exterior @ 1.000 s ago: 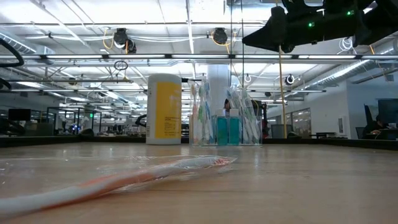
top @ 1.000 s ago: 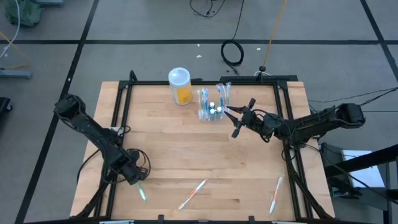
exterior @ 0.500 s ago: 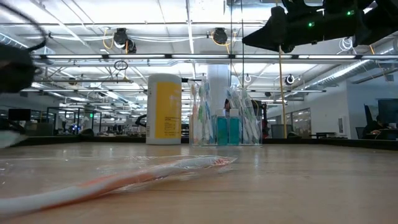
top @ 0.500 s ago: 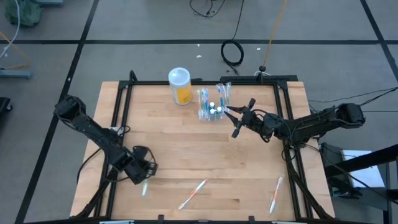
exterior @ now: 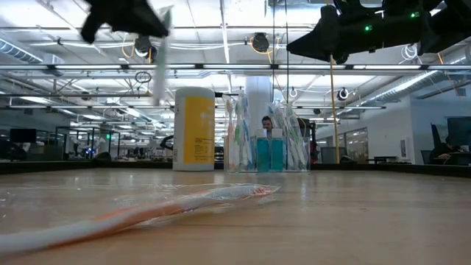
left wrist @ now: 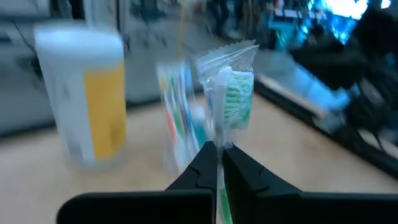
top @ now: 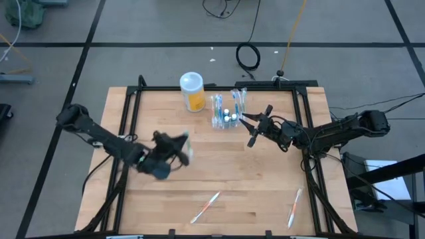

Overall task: Pick & Place toothbrushing station
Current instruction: Put the green toothbrush into the transparent organizer, then put the right orange toothbrush into the transparent organizer

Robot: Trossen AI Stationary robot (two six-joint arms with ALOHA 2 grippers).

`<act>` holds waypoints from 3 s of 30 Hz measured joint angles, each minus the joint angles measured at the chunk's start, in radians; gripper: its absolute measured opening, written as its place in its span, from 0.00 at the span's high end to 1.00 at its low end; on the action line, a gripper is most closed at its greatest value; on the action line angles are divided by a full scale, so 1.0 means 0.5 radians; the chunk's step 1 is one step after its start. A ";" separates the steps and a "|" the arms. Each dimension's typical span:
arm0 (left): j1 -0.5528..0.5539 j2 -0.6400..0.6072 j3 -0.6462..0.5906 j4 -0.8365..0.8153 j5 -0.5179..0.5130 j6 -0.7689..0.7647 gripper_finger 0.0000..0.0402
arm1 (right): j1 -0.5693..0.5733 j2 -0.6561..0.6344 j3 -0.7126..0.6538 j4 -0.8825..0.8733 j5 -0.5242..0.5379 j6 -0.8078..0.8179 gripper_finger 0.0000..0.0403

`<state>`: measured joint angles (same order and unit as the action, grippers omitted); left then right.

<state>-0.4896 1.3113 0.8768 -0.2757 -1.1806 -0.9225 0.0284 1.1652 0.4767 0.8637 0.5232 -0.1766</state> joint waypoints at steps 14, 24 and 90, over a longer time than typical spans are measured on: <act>0.909 0.374 0.001 1.771 0.789 1.538 0.99 | -0.001 0.000 0.000 -0.001 0.000 0.000 0.75; 1.172 0.931 0.000 2.010 0.792 1.428 0.99 | -0.001 0.000 0.000 -0.001 0.000 0.000 0.75; 0.209 0.446 0.000 0.662 2.408 1.225 0.67 | 0.586 -0.012 0.251 -0.105 -0.817 -0.432 0.82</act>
<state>-0.3849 1.5341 0.8768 0.0552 0.0236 -0.3099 0.3212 1.1593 0.6022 0.8114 0.1145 -0.3924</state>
